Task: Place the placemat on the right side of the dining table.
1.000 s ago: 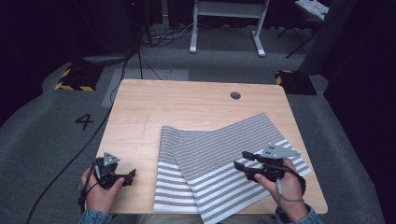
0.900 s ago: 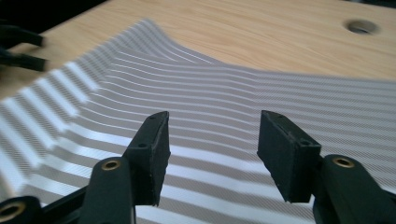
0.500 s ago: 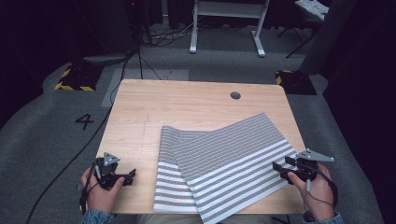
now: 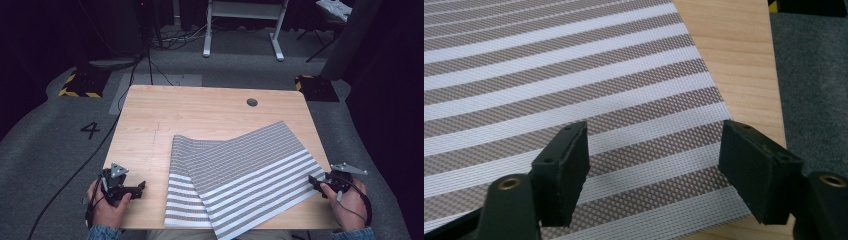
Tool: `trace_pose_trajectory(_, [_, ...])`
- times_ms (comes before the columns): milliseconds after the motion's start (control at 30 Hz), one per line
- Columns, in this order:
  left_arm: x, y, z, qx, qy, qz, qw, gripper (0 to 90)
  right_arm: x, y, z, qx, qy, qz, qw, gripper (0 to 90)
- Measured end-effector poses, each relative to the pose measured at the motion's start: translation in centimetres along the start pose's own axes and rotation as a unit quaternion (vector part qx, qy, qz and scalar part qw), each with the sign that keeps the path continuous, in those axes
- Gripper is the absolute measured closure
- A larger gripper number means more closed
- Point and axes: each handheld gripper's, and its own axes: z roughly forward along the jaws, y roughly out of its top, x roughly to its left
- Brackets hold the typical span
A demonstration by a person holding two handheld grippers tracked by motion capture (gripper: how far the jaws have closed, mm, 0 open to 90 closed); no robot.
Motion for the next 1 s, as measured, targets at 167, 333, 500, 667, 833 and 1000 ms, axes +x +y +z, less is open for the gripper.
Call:
trace_pose_trajectory(167, [0.0,0.0,0.0,0.0,0.0,0.0,1.0,0.2,-0.3,-0.4,0.6,0.008,-0.008,0.0,0.9999,22.9])
trace_pose_trajectory(333, [0.0,0.0,0.0,0.0,0.0,0.0,1.0,0.2,-0.1,-0.4,0.7,0.006,-0.015,0.003,0.9999,21.6])
trace_pose_trajectory(500, [0.0,0.0,0.0,0.0,0.0,0.0,1.0,0.2,0.0,-0.3,0.6,0.013,-0.015,0.004,0.9998,22.8])
trace_pose_trajectory(667, [0.0,0.0,0.0,0.0,0.0,0.0,1.0,0.2,0.4,0.5,0.6,0.032,-0.009,0.0,0.9994,40.1])
trace_pose_trajectory(833, [0.0,0.0,0.0,0.0,0.0,0.0,1.0,0.2,1.1,0.6,0.4,0.033,0.007,-0.018,0.9993,61.3])
trace_pose_trajectory(1000, [0.0,0.0,0.0,0.0,0.0,0.0,1.0,0.2,1.6,0.5,0.2,0.023,0.033,-0.038,0.9985,83.2])
